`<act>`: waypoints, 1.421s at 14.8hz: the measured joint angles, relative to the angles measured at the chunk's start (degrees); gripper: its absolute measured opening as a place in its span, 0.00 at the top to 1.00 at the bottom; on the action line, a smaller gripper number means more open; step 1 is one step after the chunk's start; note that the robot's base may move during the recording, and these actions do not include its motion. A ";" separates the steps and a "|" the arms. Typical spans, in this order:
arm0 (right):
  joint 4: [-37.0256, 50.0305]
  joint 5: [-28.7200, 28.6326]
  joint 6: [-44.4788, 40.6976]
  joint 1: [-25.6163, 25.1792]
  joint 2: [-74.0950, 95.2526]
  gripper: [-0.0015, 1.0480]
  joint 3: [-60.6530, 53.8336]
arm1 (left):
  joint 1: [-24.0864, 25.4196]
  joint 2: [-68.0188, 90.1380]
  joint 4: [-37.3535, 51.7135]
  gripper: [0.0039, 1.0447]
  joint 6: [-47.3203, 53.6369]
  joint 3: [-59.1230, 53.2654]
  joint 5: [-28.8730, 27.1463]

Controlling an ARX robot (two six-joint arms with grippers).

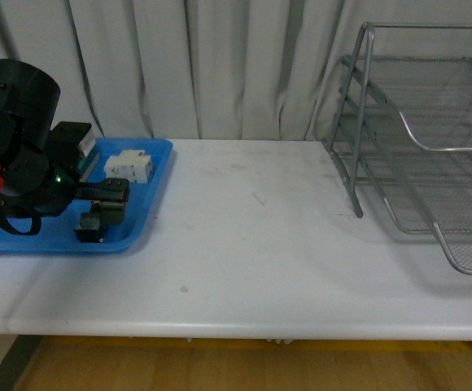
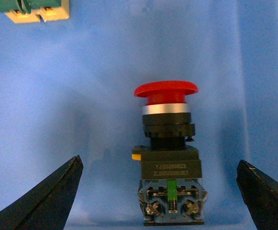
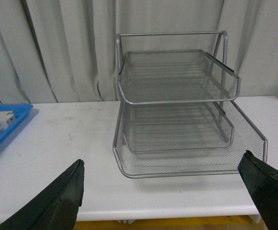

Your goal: Place button on rack with both arms

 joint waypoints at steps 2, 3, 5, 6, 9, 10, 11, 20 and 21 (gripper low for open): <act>0.00 0.00 0.02 0.00 0.00 0.06 0.00 | 0.00 1.75 0.61 0.06 0.17 0.35 -1.18; 0.00 0.00 0.02 0.00 0.00 0.06 0.00 | 0.00 2.25 0.90 0.06 0.20 0.37 -1.18; 0.00 0.00 0.02 0.00 0.00 0.06 0.00 | -0.20 2.75 1.11 0.06 1.03 1.44 -1.86; 0.00 0.00 0.02 0.00 0.00 0.06 0.00 | -0.42 3.04 1.07 0.06 1.09 2.16 -2.54; 0.00 0.00 0.02 0.00 0.00 0.06 0.00 | -0.92 4.46 -0.35 0.11 1.07 3.15 -3.08; 0.00 0.00 0.00 0.00 0.00 0.06 0.00 | -1.05 4.52 -0.63 0.23 1.05 3.39 -3.54; 0.00 0.00 0.00 0.00 0.00 0.06 0.00 | -1.16 4.55 -0.70 0.35 1.05 3.48 -3.65; -0.02 0.00 0.02 0.00 0.00 0.06 0.00 | -1.77 -12.13 8.24 0.66 0.17 -9.35 -0.87; 0.00 0.00 0.02 0.00 0.00 0.06 0.00 | -2.38 -16.48 9.77 0.66 0.59 -12.41 -0.70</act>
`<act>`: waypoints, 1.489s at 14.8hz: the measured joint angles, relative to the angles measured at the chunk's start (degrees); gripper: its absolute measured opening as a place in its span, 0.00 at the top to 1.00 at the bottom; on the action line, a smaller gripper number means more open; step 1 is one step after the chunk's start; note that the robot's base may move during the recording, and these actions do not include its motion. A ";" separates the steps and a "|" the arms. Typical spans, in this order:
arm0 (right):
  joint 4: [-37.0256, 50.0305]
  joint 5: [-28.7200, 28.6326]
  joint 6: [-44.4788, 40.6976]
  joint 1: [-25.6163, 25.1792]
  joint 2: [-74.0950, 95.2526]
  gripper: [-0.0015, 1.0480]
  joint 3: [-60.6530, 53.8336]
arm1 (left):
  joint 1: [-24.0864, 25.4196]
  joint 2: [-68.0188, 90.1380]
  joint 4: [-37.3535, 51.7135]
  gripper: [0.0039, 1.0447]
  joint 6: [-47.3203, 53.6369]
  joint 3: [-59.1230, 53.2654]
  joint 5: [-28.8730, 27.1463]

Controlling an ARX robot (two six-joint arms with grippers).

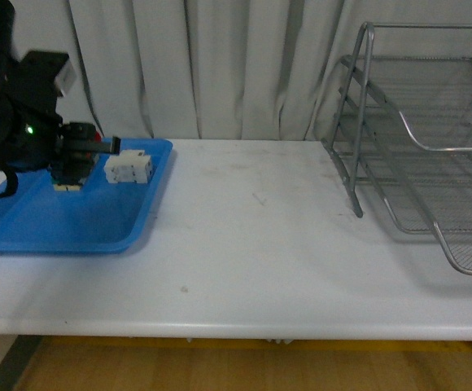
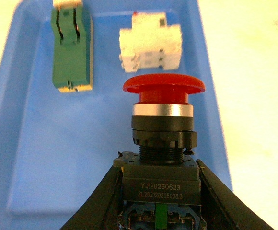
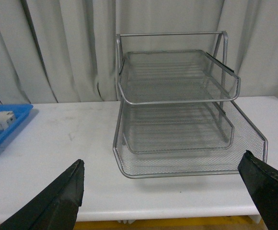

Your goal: Place button on rack with both arms

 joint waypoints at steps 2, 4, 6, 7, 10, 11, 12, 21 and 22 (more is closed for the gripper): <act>0.00 0.00 0.00 0.00 0.00 0.06 0.00 | -1.40 -8.22 1.44 0.66 0.72 -6.86 0.76; 0.00 0.00 0.00 0.00 0.00 0.06 0.00 | -3.50 -19.15 2.16 0.66 1.01 -17.38 1.51; 0.00 0.00 0.00 0.00 0.00 0.06 0.00 | -4.66 -27.87 2.84 0.66 1.25 -23.71 1.33; 0.00 0.00 0.00 0.00 0.00 0.06 0.00 | -4.87 -32.33 2.45 0.66 1.29 -26.36 1.33; 0.00 0.00 -0.02 0.00 0.00 0.06 0.00 | -5.84 -38.88 1.81 0.66 2.45 -32.00 -0.39; 0.00 0.00 0.00 0.00 0.00 0.06 0.00 | -5.84 -38.88 2.34 0.66 2.45 -33.22 -0.37; 0.00 0.00 0.00 0.00 0.00 0.06 0.00 | -5.84 -38.71 3.13 0.66 2.43 -34.12 -0.31; -0.02 -0.04 0.00 0.00 0.00 0.06 0.00 | -6.27 -36.96 5.44 0.66 2.25 -34.29 0.04; 0.07 -0.07 -0.02 0.00 0.00 0.06 0.00 | -6.27 -36.94 5.46 0.66 2.25 -34.36 -0.39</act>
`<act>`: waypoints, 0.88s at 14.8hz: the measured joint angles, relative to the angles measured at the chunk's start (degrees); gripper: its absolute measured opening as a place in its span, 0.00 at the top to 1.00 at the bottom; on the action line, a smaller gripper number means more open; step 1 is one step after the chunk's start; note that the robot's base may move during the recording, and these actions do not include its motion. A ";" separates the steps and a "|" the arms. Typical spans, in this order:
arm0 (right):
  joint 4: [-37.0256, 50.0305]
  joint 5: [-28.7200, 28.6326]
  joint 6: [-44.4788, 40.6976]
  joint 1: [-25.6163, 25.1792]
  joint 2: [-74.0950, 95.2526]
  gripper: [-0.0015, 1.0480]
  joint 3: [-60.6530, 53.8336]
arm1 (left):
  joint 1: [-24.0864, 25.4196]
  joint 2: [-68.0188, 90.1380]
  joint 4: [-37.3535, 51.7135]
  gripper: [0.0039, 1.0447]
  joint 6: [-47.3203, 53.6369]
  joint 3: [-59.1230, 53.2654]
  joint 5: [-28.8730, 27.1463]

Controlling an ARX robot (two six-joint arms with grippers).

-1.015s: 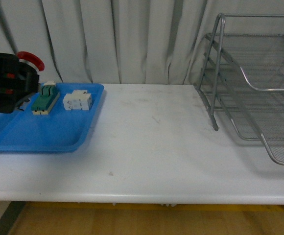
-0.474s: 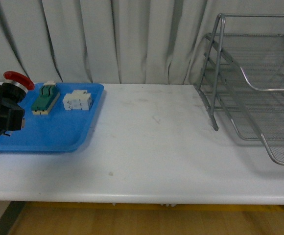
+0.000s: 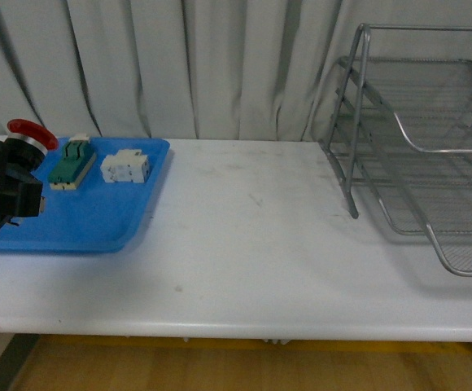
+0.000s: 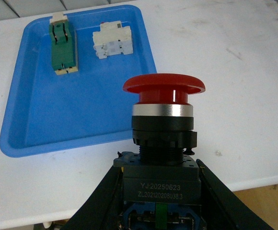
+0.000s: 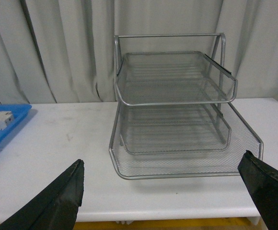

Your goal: Place button on rack with both arms

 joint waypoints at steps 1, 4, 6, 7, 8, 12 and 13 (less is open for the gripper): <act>-0.09 0.02 0.02 0.00 0.00 0.06 0.00 | -0.20 0.09 0.09 0.66 0.00 0.00 0.07; -0.11 0.04 0.02 0.00 0.00 0.06 0.00 | -0.79 0.42 0.46 0.66 0.11 -0.02 0.15; -0.09 0.07 0.02 0.00 0.00 0.06 0.00 | -0.79 0.46 0.55 0.66 0.11 -0.24 0.26; -0.11 0.07 0.02 0.00 0.00 0.06 0.00 | -0.79 0.48 0.52 0.66 0.11 -0.39 0.42; -0.02 0.04 0.02 0.00 0.00 0.06 0.00 | -0.79 0.39 0.57 0.66 0.11 -0.55 0.48; 0.04 0.04 0.00 0.00 0.00 0.06 0.00 | -0.79 0.33 0.42 0.66 0.13 -0.63 0.76; 0.00 0.15 0.02 0.00 -0.02 0.06 0.00 | -0.94 0.31 0.09 0.66 0.15 -0.61 0.76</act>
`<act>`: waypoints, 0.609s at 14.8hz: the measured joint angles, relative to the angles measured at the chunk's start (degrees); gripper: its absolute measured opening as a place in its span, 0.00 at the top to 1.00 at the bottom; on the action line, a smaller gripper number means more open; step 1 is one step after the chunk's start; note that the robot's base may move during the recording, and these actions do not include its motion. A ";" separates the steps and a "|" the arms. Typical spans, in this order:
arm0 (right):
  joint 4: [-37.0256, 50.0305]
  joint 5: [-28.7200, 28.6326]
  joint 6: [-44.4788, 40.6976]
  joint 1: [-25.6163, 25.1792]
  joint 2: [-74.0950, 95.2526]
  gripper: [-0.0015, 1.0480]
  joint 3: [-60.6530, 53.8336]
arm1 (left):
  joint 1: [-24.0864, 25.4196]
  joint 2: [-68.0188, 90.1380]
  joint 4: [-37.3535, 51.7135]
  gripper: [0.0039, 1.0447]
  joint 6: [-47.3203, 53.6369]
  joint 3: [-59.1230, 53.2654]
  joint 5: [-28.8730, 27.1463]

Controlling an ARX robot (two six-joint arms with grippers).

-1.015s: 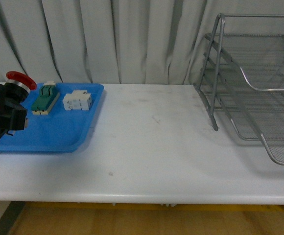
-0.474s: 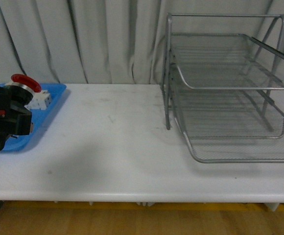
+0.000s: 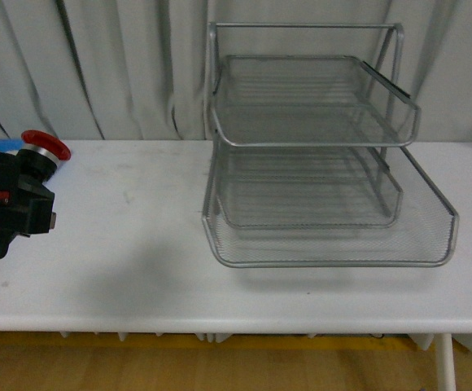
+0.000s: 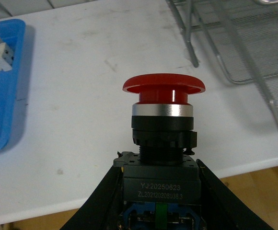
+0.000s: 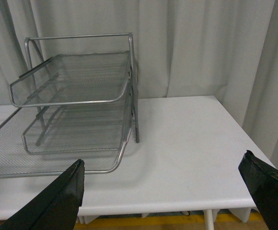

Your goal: Place button on rack with both arms

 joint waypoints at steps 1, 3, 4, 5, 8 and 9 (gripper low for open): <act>-0.26 0.15 0.00 0.00 0.02 0.06 0.00 | -1.25 0.02 -0.72 0.66 0.00 0.63 0.07; -0.09 0.11 0.00 0.00 0.00 0.06 0.00 | -4.42 1.79 -1.36 0.66 0.04 5.11 -0.48; -0.09 0.11 0.00 0.00 0.00 0.06 0.00 | -6.51 4.11 -1.81 0.66 0.09 9.05 -1.22; -0.09 0.09 0.00 0.00 0.02 0.06 0.00 | -8.72 6.80 -2.43 0.66 0.44 12.72 -1.70; -0.09 0.11 0.00 0.00 0.02 0.06 0.00 | -16.87 16.61 -4.90 0.66 1.86 24.68 -1.79; -0.09 0.09 0.00 0.00 0.02 0.06 0.00 | -20.04 19.80 -5.53 0.66 2.82 28.72 -1.66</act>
